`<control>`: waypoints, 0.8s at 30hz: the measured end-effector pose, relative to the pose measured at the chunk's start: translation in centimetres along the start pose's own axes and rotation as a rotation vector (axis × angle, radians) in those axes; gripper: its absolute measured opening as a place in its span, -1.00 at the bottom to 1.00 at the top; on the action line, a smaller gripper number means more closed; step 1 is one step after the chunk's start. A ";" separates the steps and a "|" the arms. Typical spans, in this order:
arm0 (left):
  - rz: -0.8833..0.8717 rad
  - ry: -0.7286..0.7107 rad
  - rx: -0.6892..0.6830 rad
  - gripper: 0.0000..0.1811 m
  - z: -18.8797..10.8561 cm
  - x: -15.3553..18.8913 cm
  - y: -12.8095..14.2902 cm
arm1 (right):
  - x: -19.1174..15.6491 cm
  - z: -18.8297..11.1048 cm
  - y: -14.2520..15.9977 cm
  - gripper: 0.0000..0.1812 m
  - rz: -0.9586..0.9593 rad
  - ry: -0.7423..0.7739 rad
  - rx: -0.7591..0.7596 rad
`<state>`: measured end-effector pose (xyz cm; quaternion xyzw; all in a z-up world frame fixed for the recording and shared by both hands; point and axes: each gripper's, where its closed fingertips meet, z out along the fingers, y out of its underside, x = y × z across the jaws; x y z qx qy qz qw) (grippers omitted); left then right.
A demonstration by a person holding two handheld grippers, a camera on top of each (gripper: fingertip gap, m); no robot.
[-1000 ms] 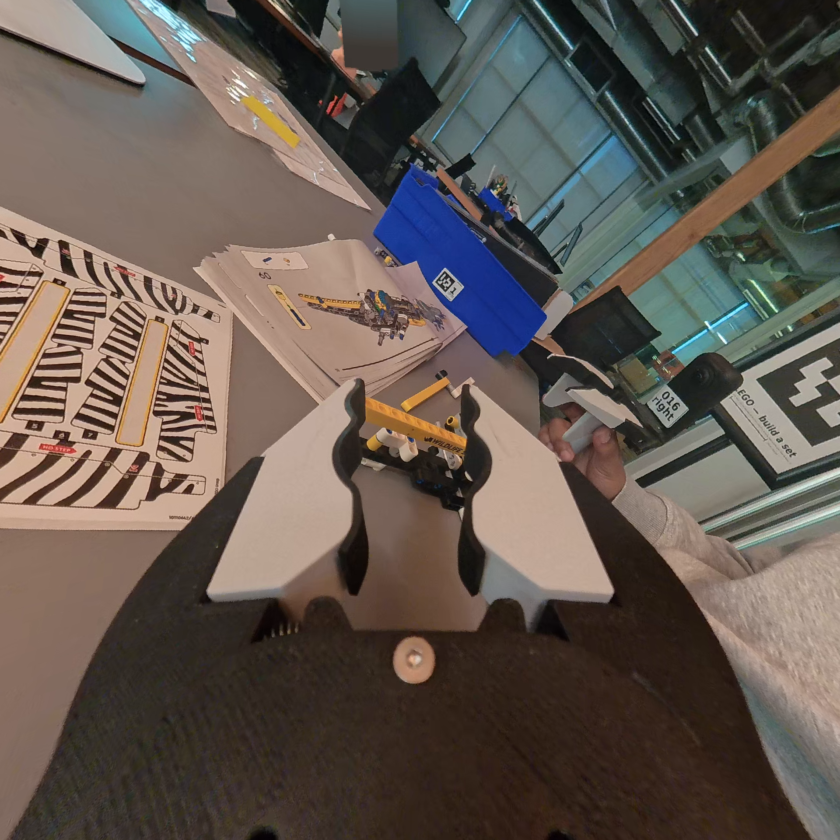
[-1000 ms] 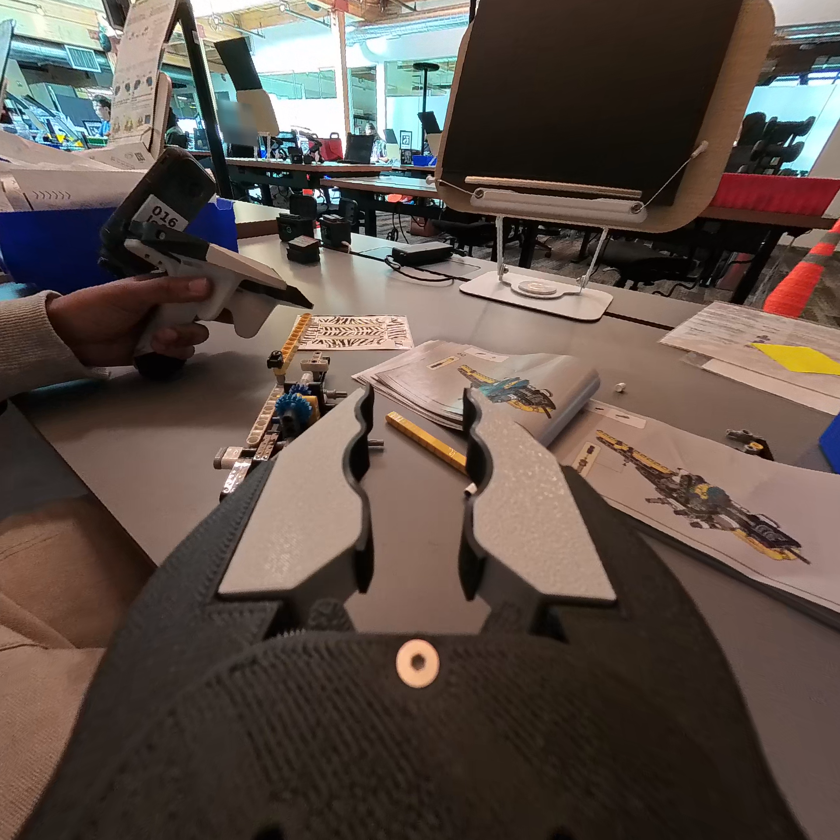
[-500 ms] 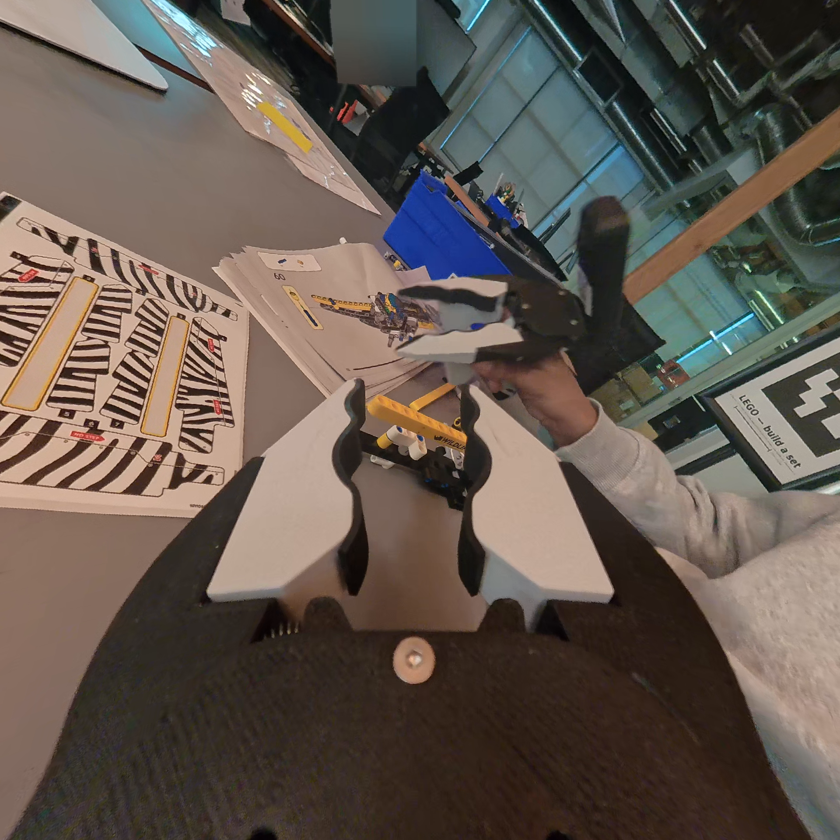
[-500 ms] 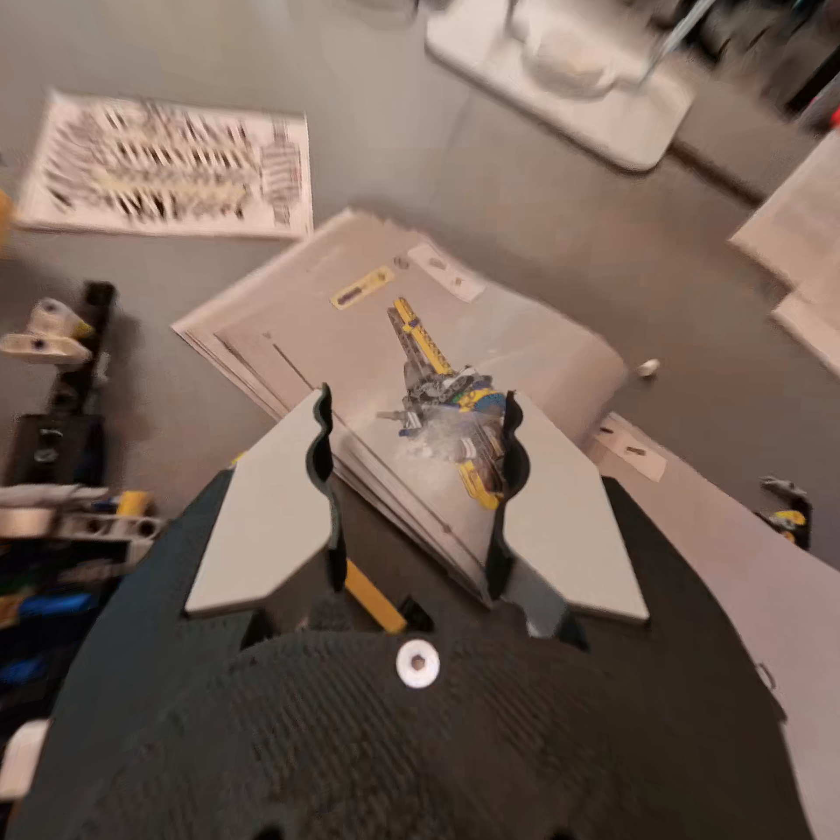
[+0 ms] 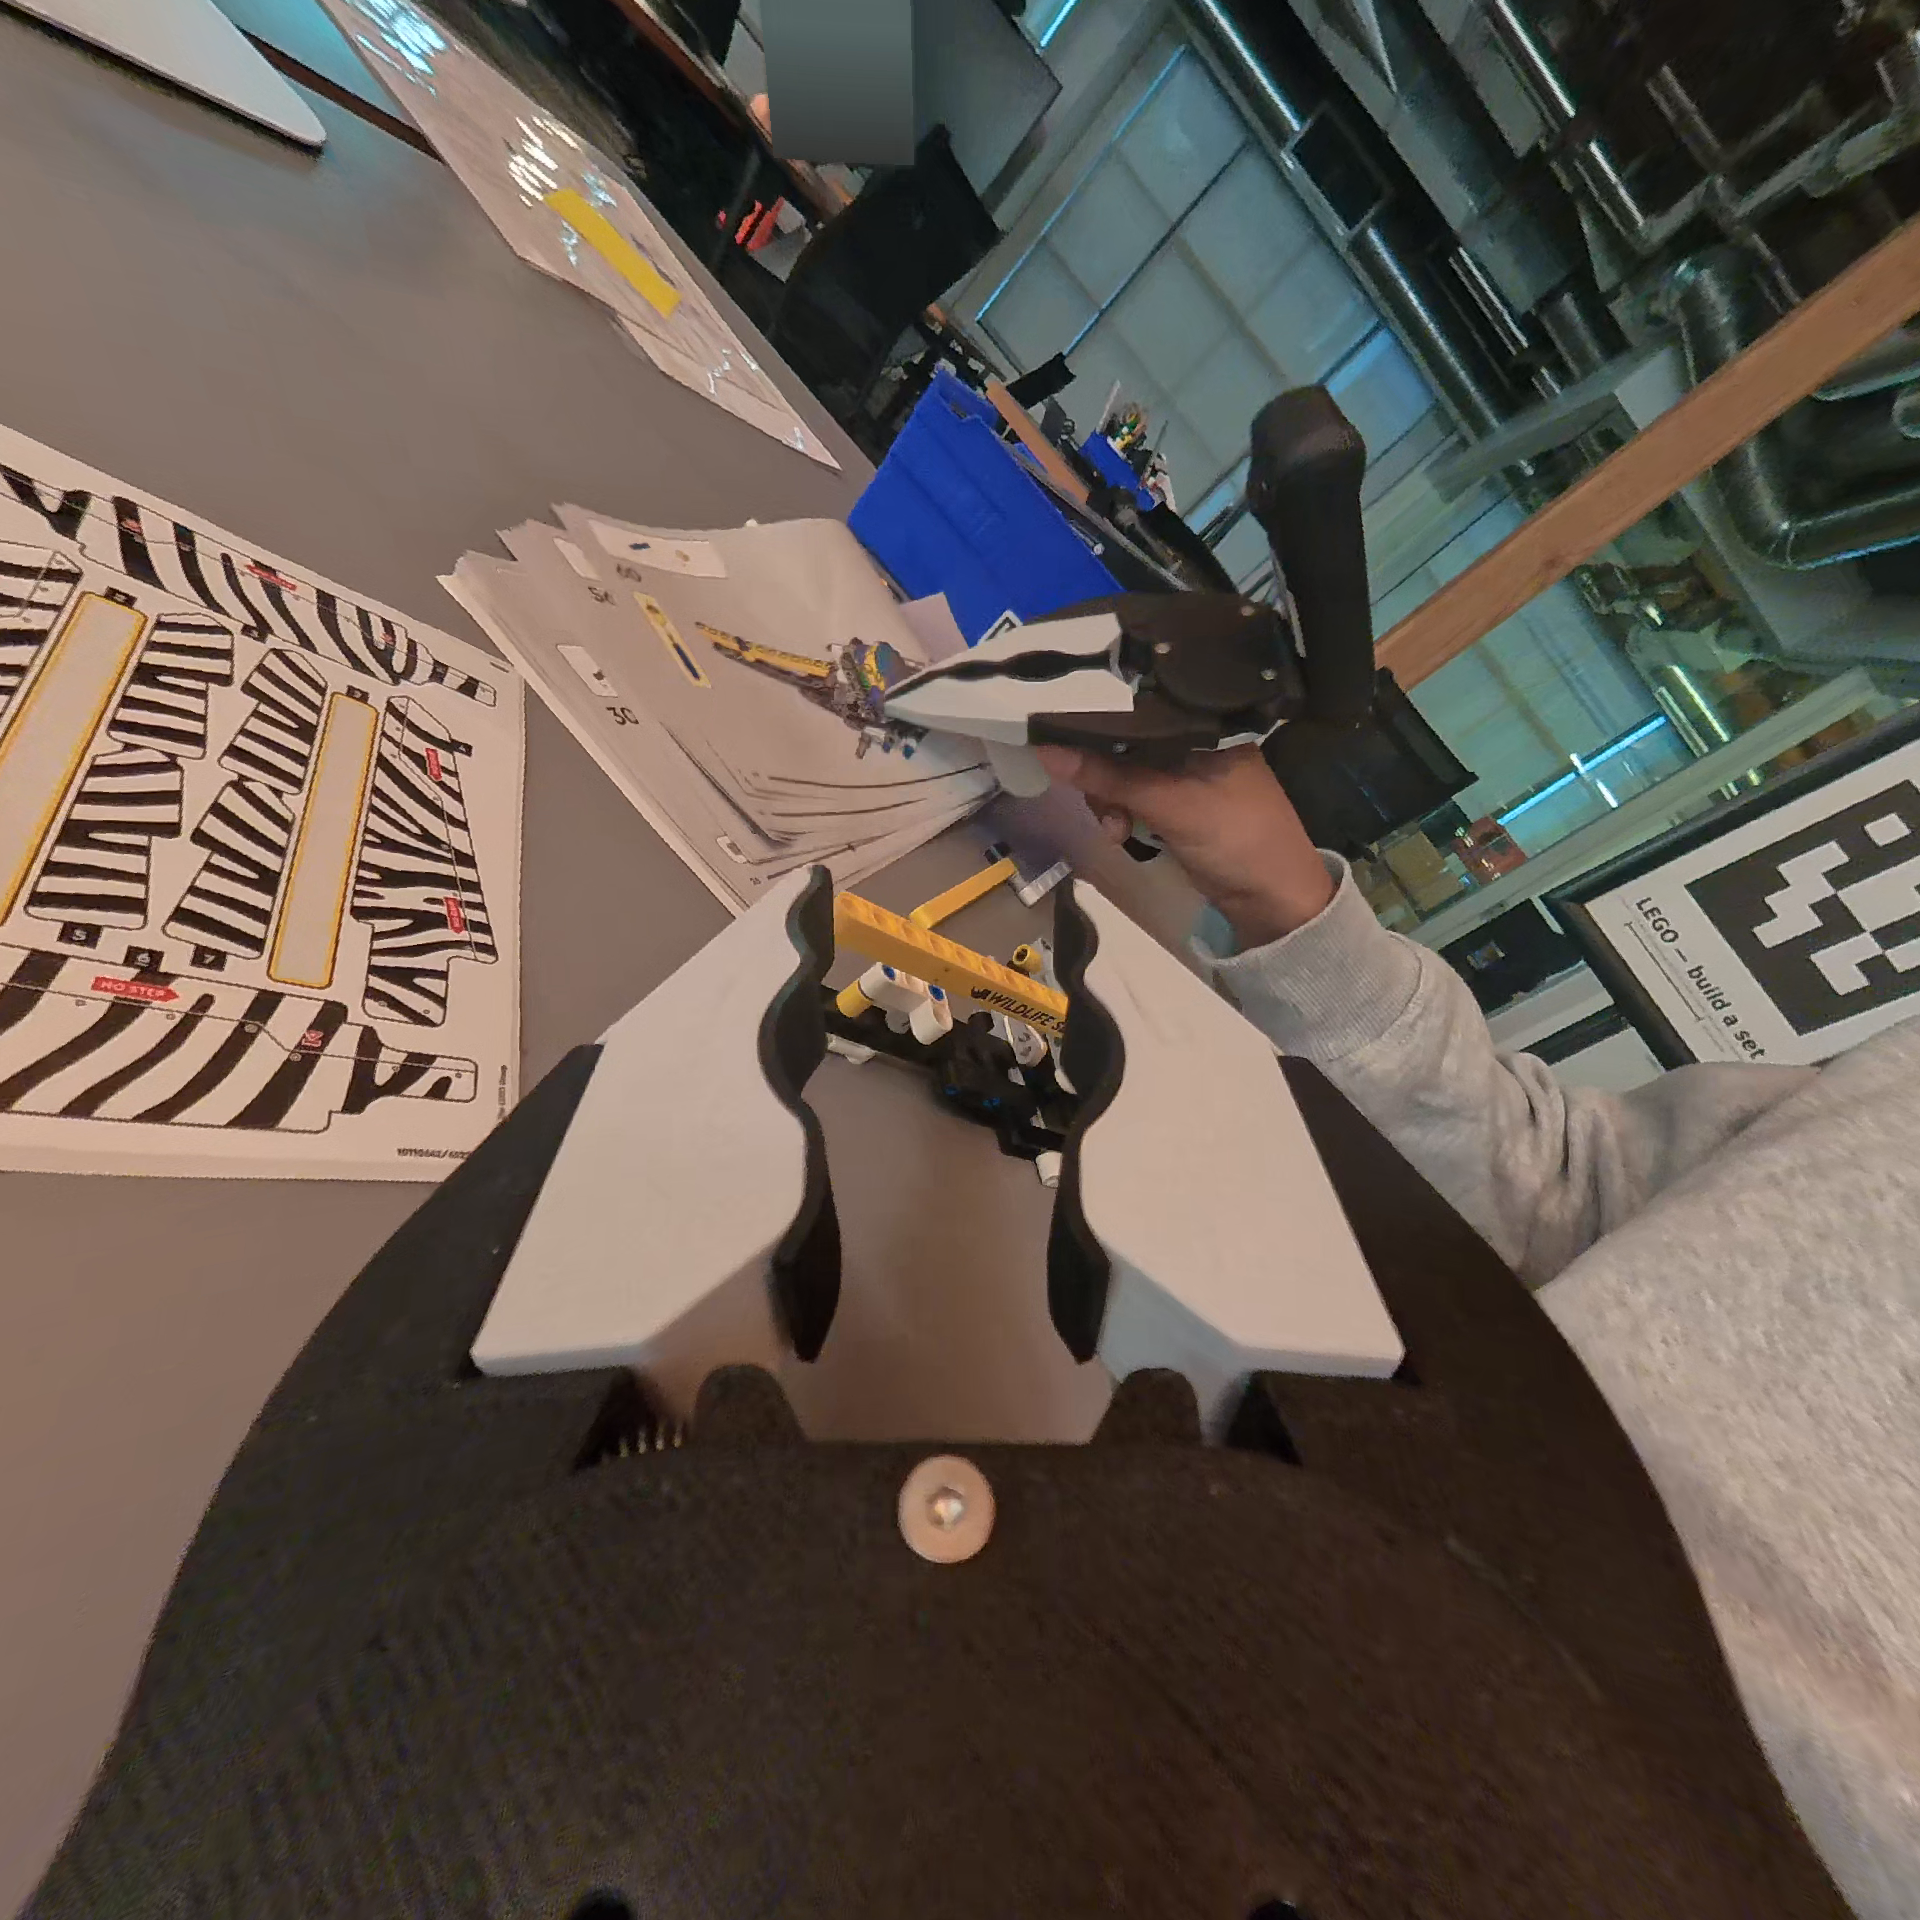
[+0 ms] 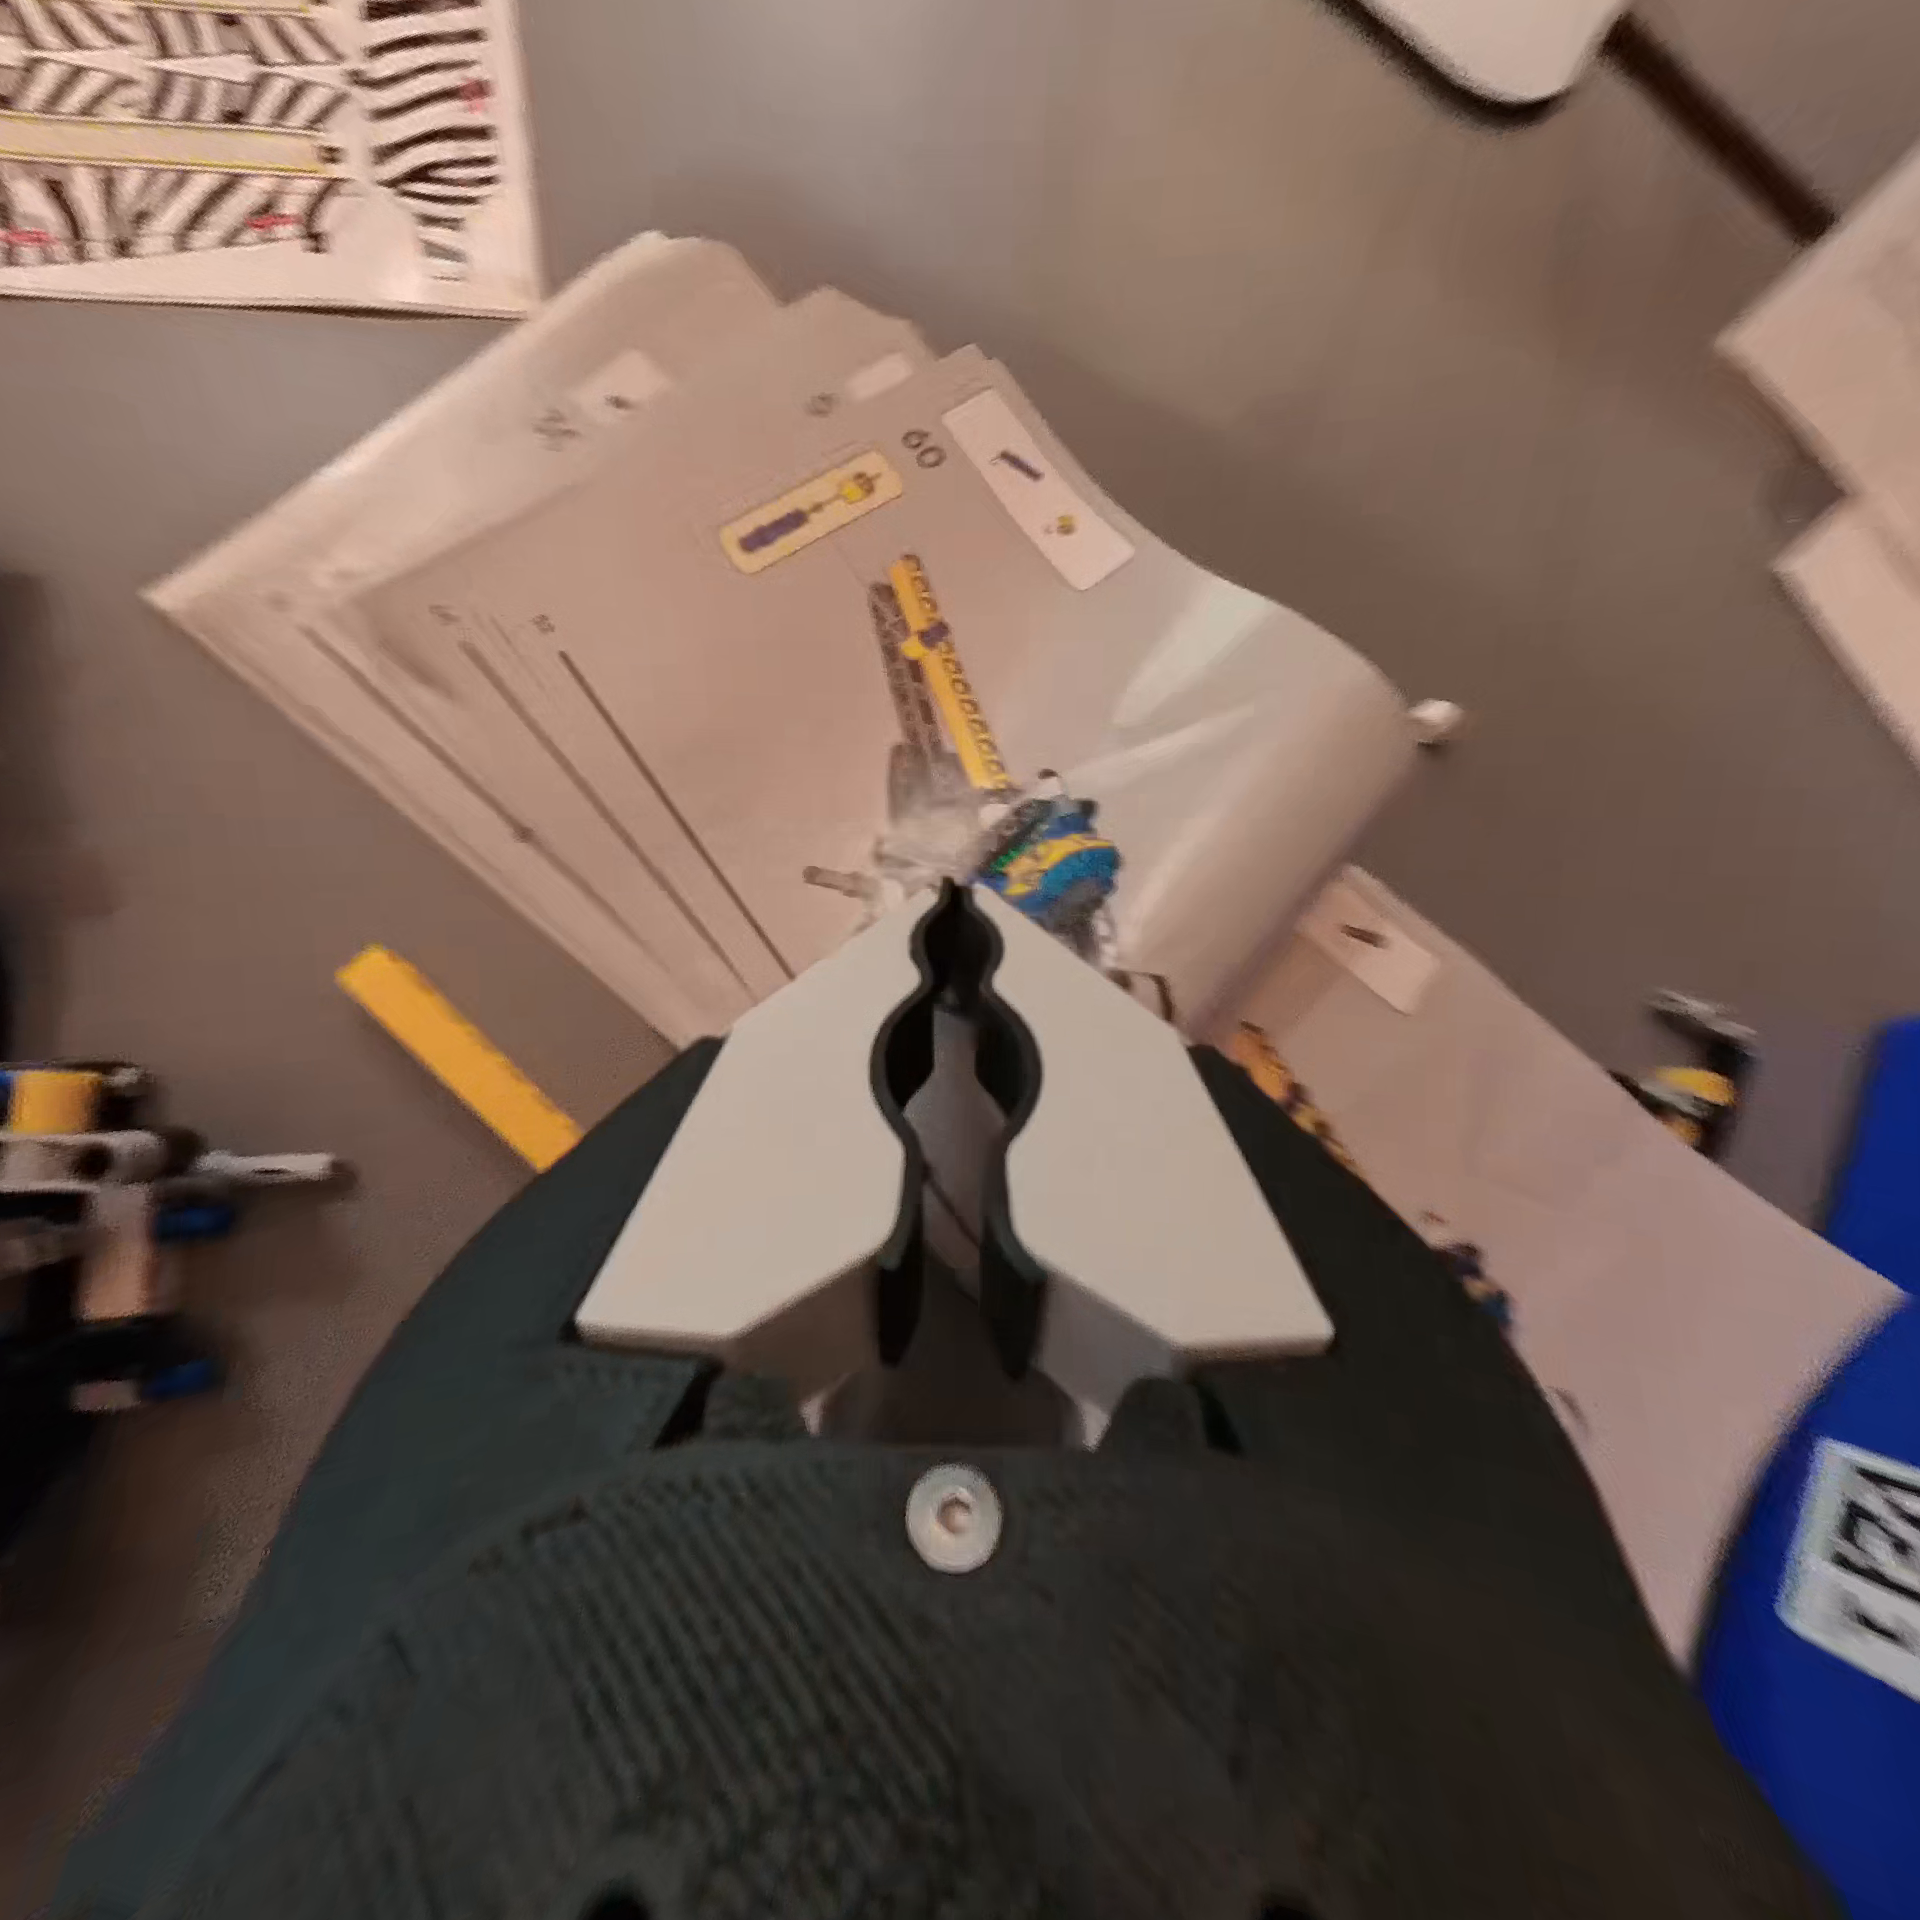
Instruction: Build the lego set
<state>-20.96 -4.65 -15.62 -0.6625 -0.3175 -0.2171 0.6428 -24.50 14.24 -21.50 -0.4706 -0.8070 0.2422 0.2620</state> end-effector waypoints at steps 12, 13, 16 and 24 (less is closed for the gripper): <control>-0.014 0.006 0.013 -0.56 -0.1 0.0 -0.2 | -0.8 -1.7 -3.5 -0.17 0.173 -0.106 0.211; -0.014 0.005 0.013 -0.56 -0.1 0.0 -0.2 | -1.4 -1.0 -3.6 -0.08 0.169 -0.118 0.180; -0.015 0.006 0.017 -0.56 -0.2 0.0 -0.2 | -1.4 2.0 -2.0 0.08 0.106 -0.040 -0.010; -0.020 0.017 0.023 -0.56 -0.3 0.1 -0.3 | -3.2 2.5 -1.8 -1.00 0.051 -0.128 -0.044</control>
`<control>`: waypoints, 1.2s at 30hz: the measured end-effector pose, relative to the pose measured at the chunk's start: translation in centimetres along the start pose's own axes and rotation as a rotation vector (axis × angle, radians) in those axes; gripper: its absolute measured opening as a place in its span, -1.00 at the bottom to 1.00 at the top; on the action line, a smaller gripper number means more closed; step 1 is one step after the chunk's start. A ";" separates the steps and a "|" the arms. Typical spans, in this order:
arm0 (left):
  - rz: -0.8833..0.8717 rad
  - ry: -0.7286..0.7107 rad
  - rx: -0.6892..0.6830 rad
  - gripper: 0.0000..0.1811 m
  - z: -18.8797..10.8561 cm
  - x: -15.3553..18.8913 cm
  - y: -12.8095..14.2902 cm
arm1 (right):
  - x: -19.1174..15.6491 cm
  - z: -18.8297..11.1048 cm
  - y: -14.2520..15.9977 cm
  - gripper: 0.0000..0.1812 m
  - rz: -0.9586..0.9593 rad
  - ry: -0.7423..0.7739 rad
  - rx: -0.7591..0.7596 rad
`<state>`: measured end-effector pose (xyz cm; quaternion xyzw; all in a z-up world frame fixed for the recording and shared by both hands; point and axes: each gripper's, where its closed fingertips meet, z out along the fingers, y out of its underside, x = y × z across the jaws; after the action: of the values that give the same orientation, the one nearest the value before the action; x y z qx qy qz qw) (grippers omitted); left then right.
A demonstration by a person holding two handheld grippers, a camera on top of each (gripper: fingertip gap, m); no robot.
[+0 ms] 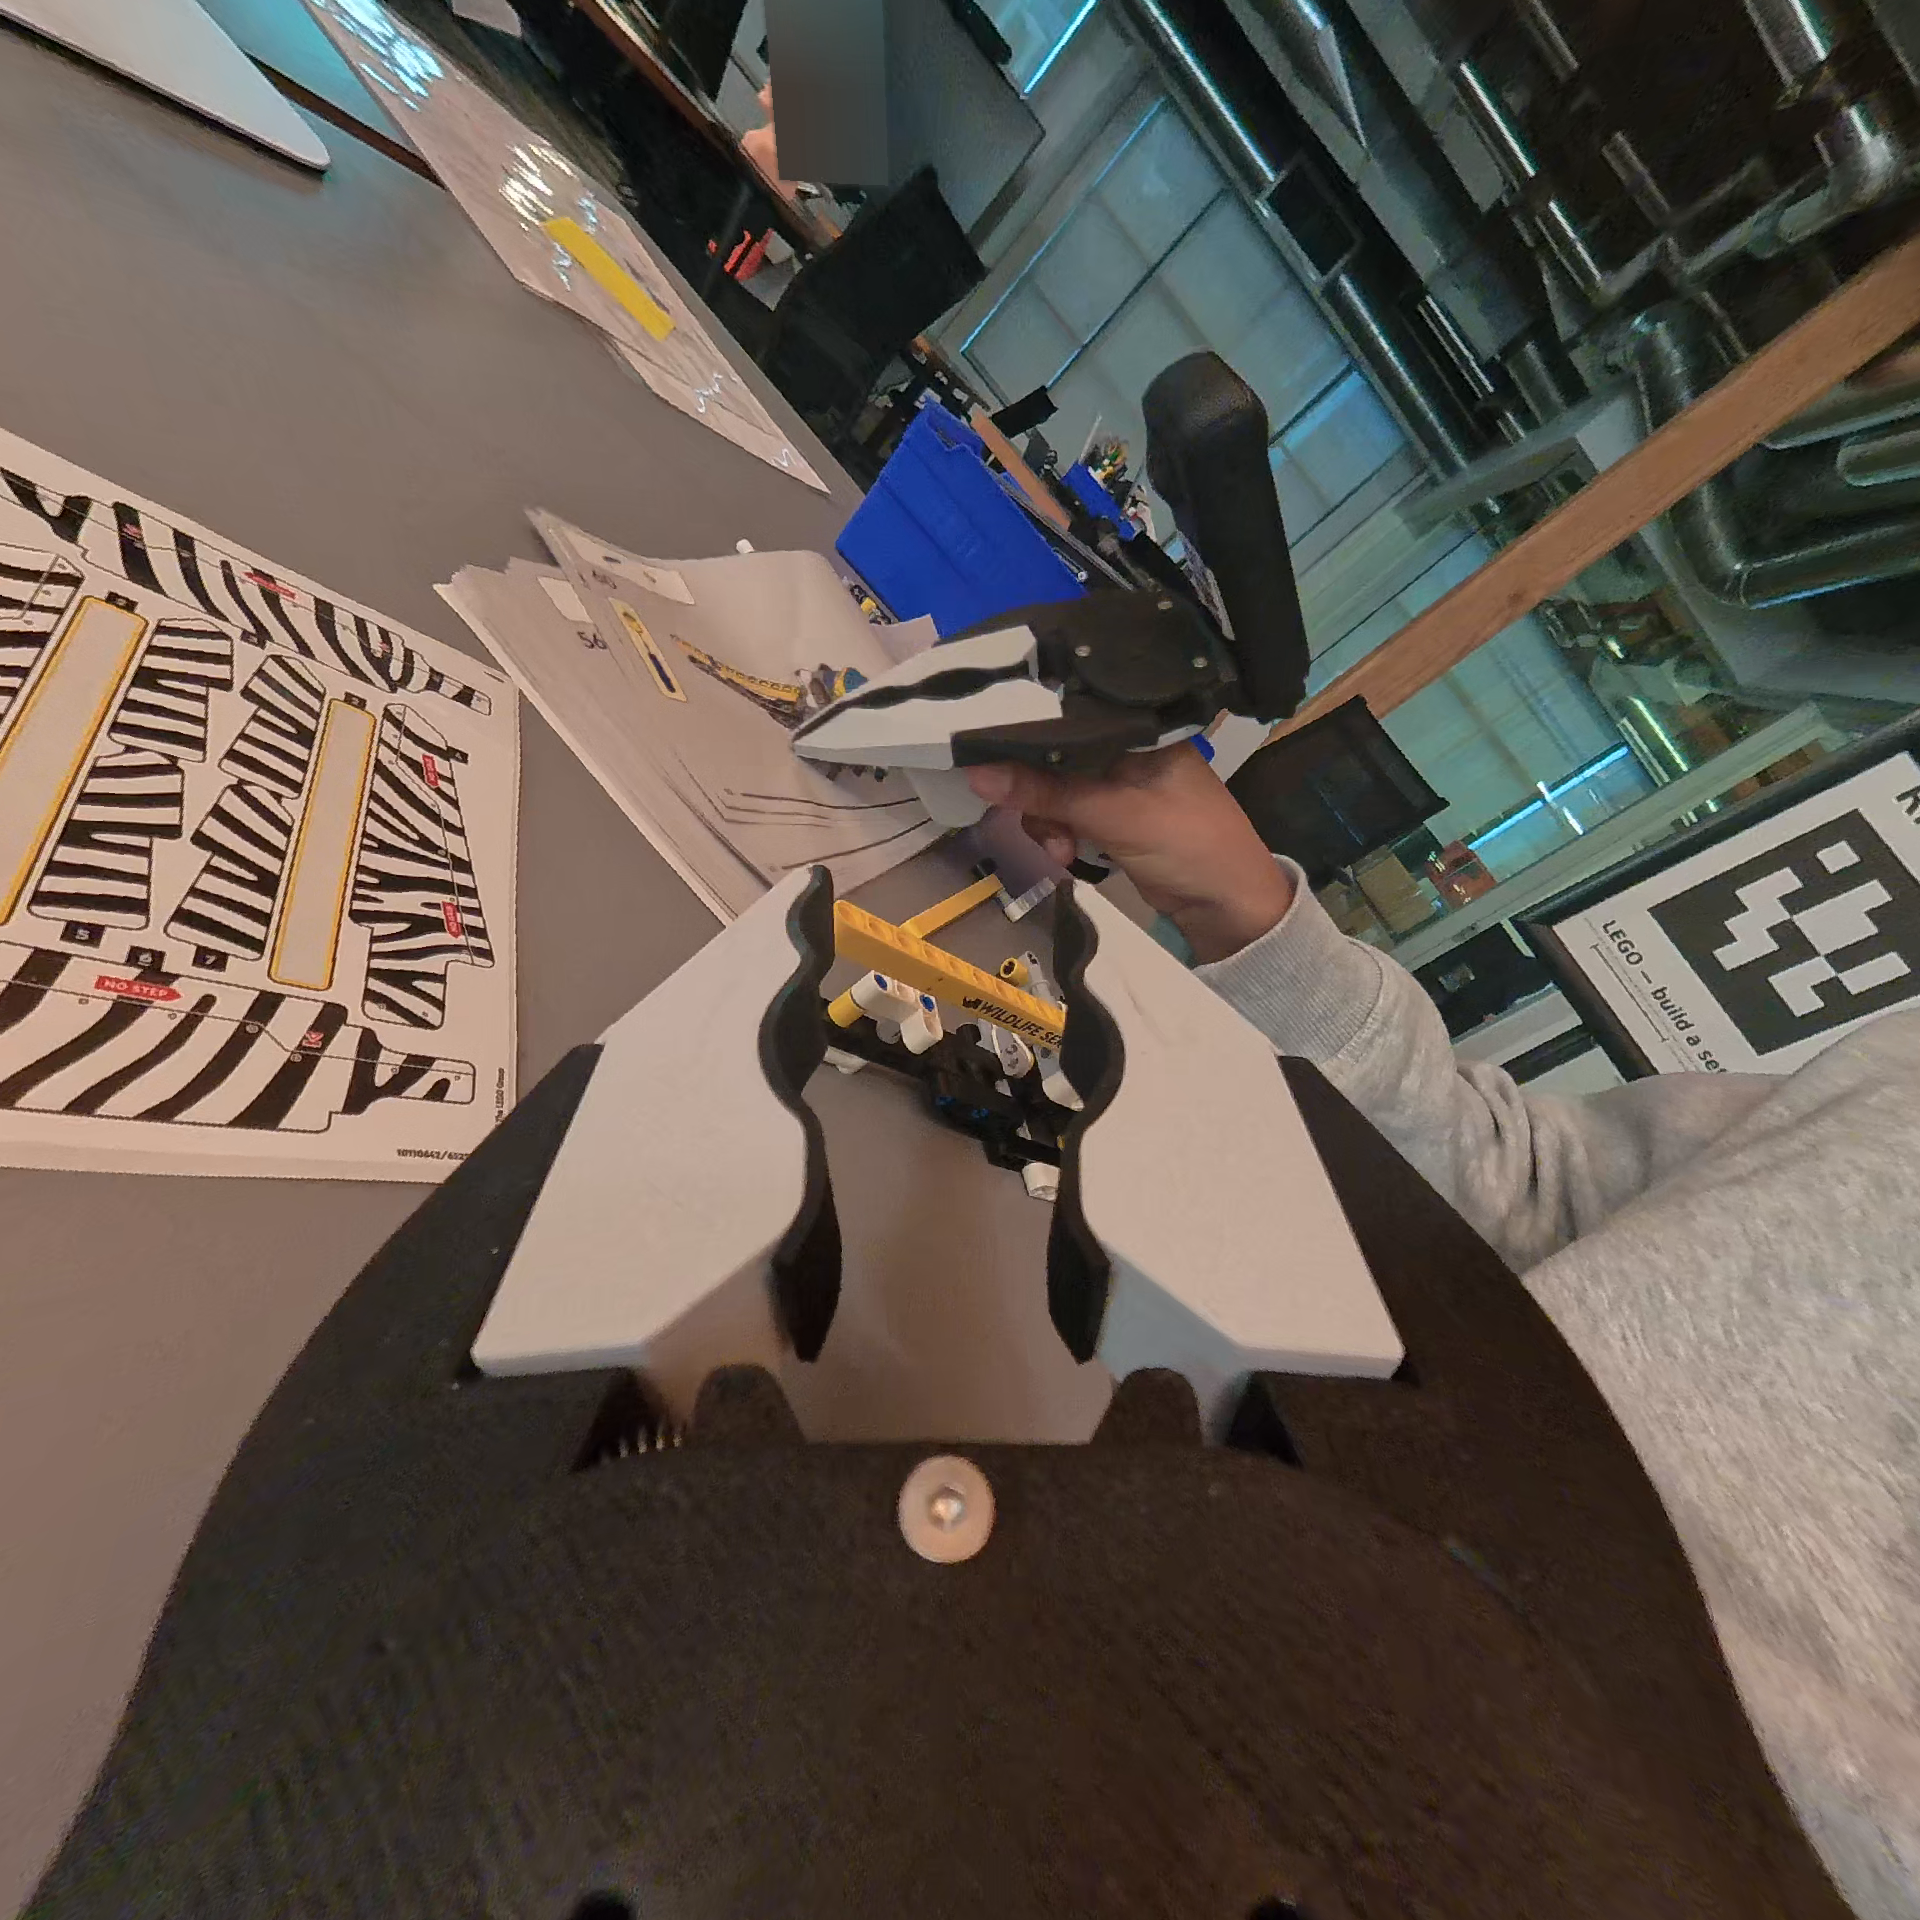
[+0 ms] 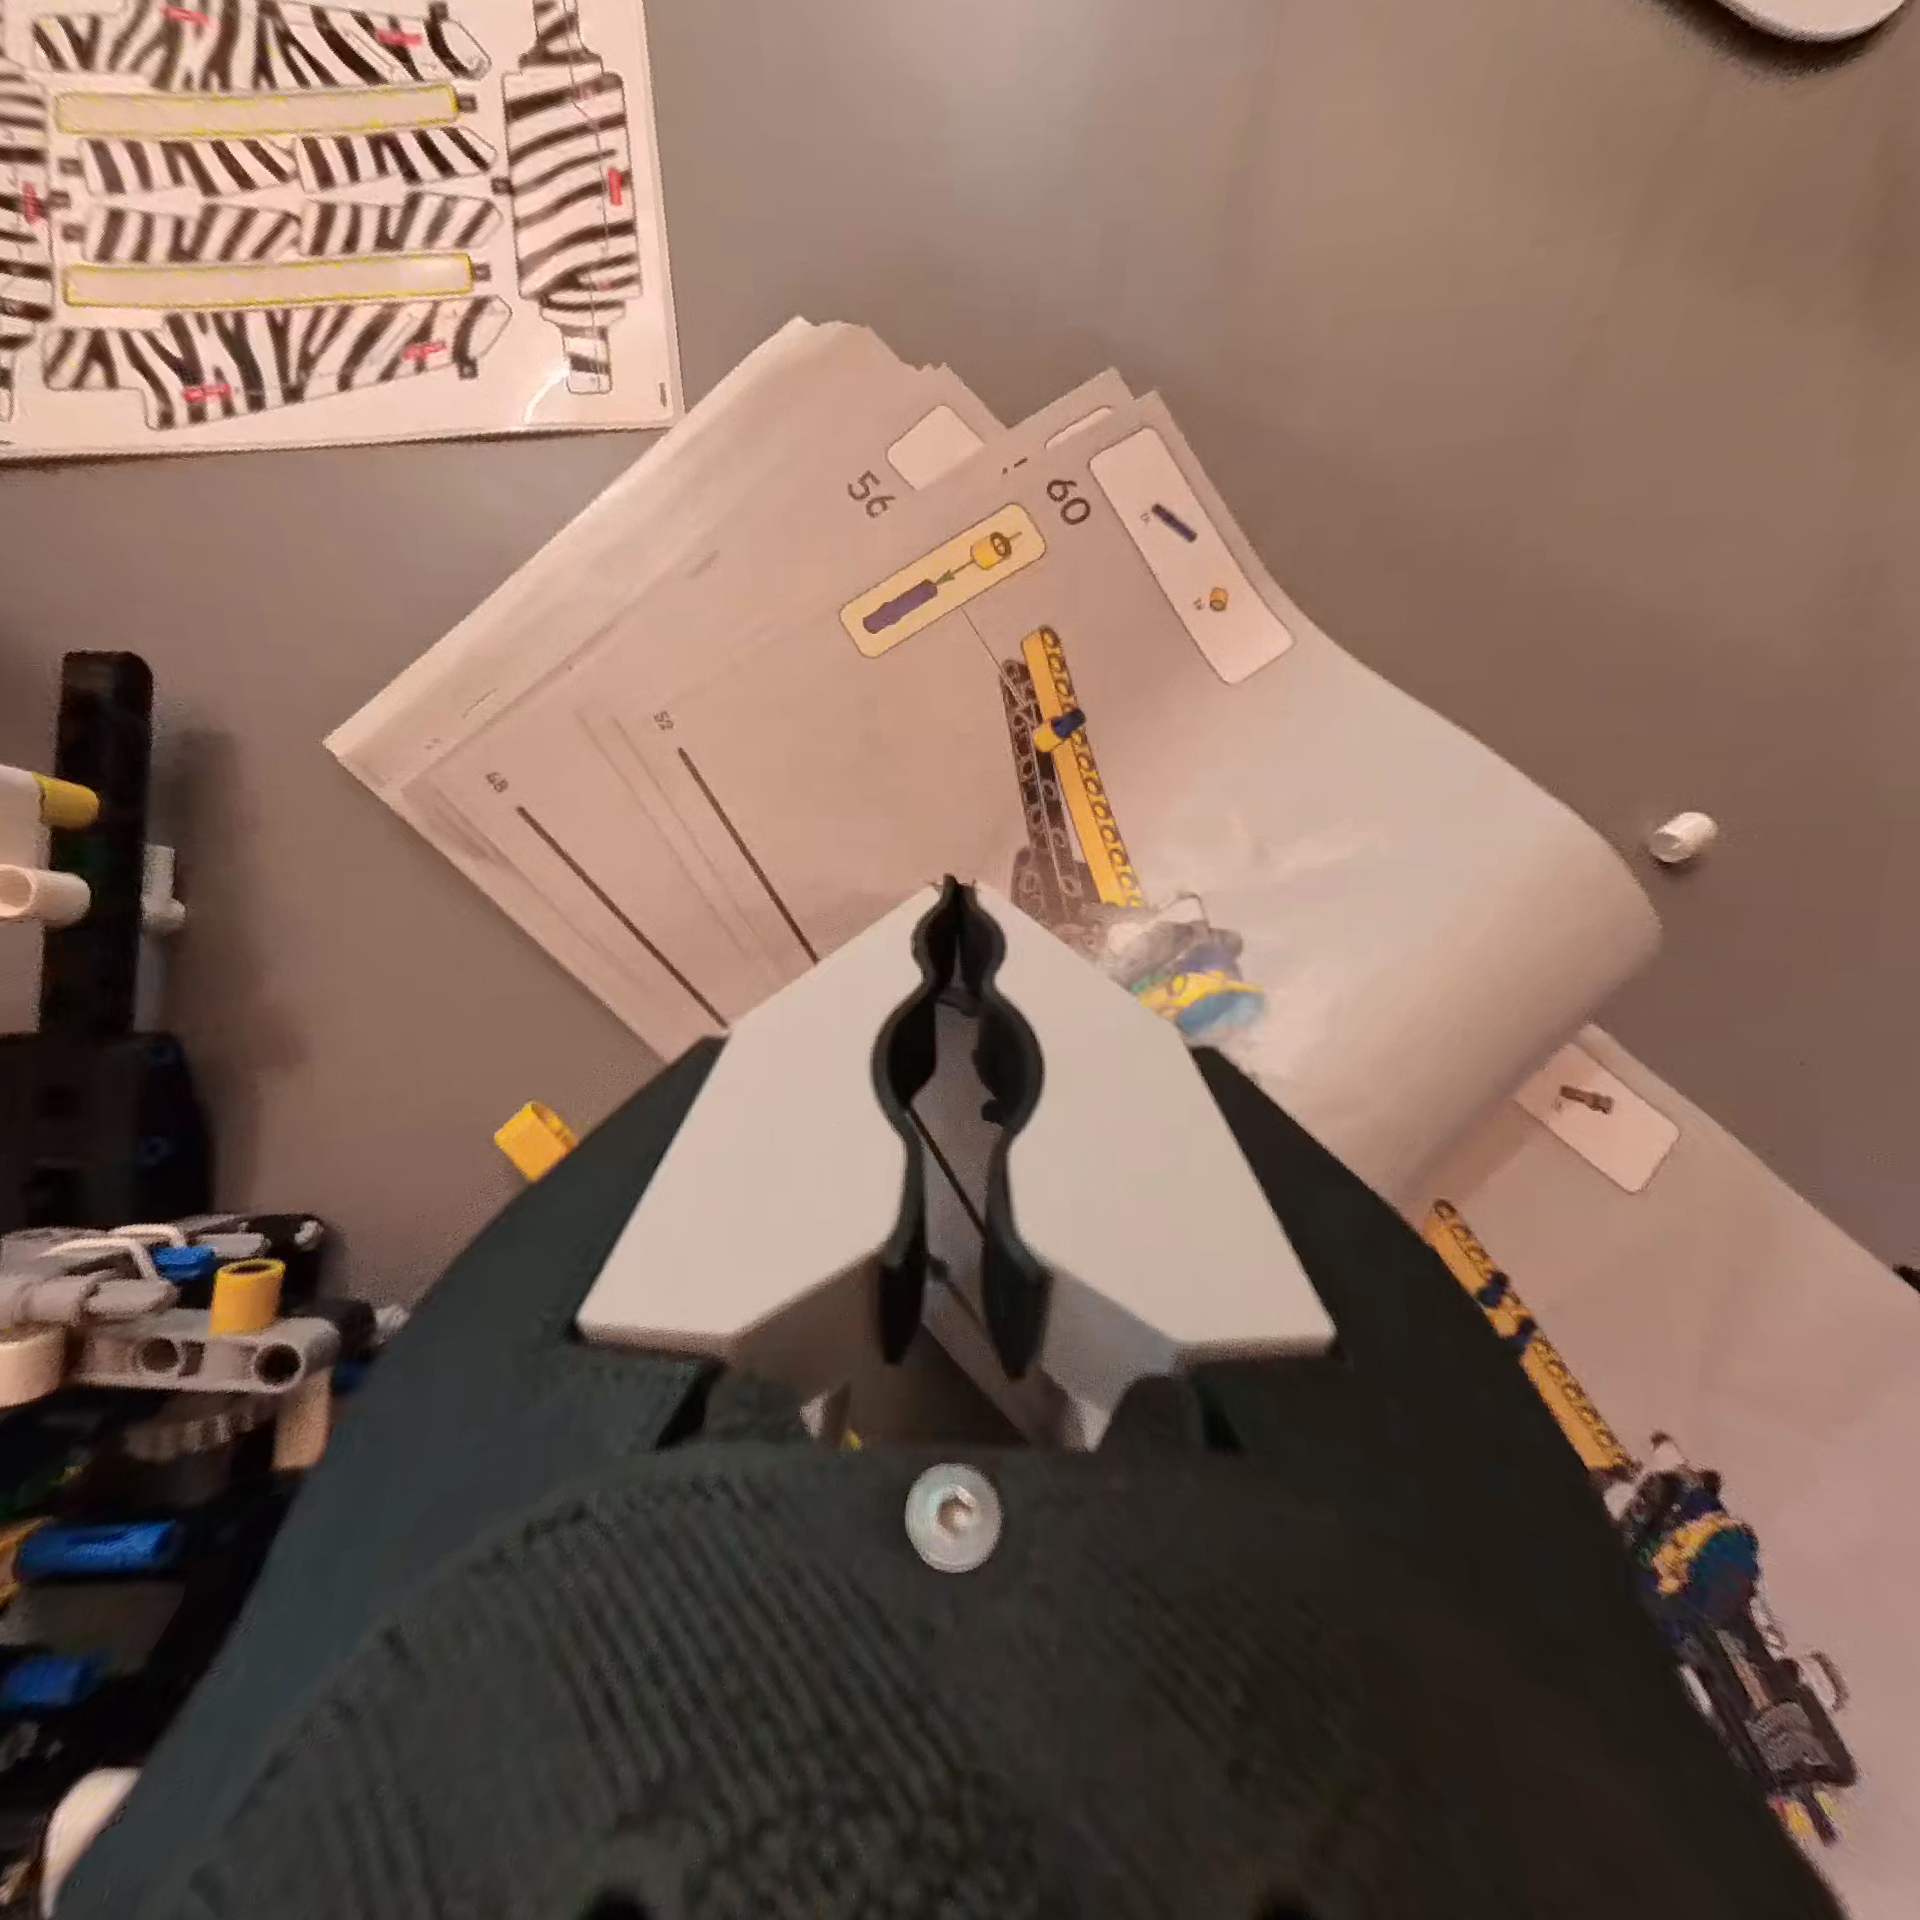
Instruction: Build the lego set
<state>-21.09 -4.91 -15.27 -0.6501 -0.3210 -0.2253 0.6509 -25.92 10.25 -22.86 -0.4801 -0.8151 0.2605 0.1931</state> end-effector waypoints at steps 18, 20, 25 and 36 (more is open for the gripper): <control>-0.001 -0.003 0.005 -0.56 -0.1 -0.1 -0.1 | -0.2 -4.0 -2.5 -0.87 -0.033 0.047 0.185; 0.001 -0.006 0.008 -0.56 -0.1 -0.1 -0.2 | -0.2 -2.2 -1.5 -1.00 -0.127 0.130 0.053; 0.004 -0.009 0.017 -0.56 -0.3 -0.1 -0.3 | 3.4 -1.6 1.3 -1.00 -0.144 0.286 -0.070; 0.001 -0.012 0.003 -0.56 0.0 -0.3 -0.1 | 9.8 -6.2 4.5 -1.00 0.005 0.410 -0.035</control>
<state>-21.38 -4.97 -15.40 -0.6506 -0.3250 -0.2206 0.6500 -23.91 22.17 -20.05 -0.5284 -0.7619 0.1437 0.3459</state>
